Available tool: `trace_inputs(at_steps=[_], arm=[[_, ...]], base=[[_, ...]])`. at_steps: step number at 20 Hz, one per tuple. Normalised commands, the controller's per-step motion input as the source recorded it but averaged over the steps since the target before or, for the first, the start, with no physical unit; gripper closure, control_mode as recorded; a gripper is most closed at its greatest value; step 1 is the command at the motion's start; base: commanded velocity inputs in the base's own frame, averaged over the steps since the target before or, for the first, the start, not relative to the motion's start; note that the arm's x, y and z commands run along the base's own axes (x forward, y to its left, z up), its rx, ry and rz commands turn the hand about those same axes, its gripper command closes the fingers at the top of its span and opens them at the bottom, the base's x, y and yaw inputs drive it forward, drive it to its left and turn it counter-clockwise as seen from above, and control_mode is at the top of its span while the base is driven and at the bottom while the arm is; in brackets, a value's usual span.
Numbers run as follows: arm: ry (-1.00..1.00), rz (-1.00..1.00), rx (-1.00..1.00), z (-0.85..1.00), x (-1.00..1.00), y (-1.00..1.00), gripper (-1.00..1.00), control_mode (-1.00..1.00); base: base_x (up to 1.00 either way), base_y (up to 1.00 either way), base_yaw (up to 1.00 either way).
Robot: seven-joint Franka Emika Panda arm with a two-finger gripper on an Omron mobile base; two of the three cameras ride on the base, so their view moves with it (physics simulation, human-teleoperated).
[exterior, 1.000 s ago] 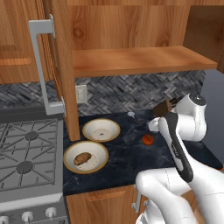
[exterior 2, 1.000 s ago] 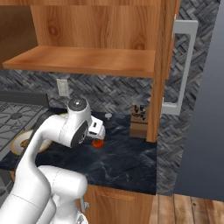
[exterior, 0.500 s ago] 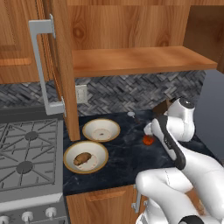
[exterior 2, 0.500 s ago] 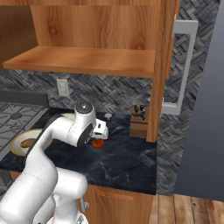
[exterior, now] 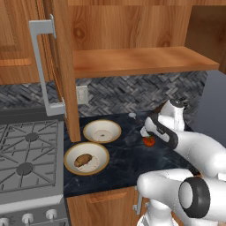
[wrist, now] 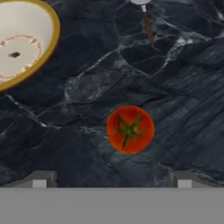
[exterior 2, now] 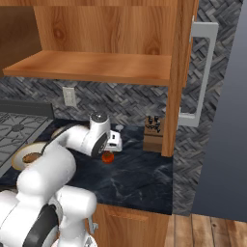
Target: Pick both bowls and place them on the counter. Then place the tomato in one bowl and place the potato in the other bowl.
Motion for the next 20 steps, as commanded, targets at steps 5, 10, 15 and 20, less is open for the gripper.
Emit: trace_inputs(at_steps=[5,10,15,20], arm=[[0.09,0.06,-0.01,-0.3,0.45,-0.07,-1.0,-1.0],[0.09,0.06,-0.03,-0.33,0.35,-0.04,-1.0,-1.0],[0.07,0.06,-0.02,-0.25,0.16,-0.03,-1.0,-1.0],[0.07,0.04,-0.01,-0.24,-0.02,-0.02,-1.0,-1.0]], base=[[0.0,0.0,0.0],[0.0,0.0,0.0],[0.0,0.0,0.0],[0.0,0.0,0.0]])
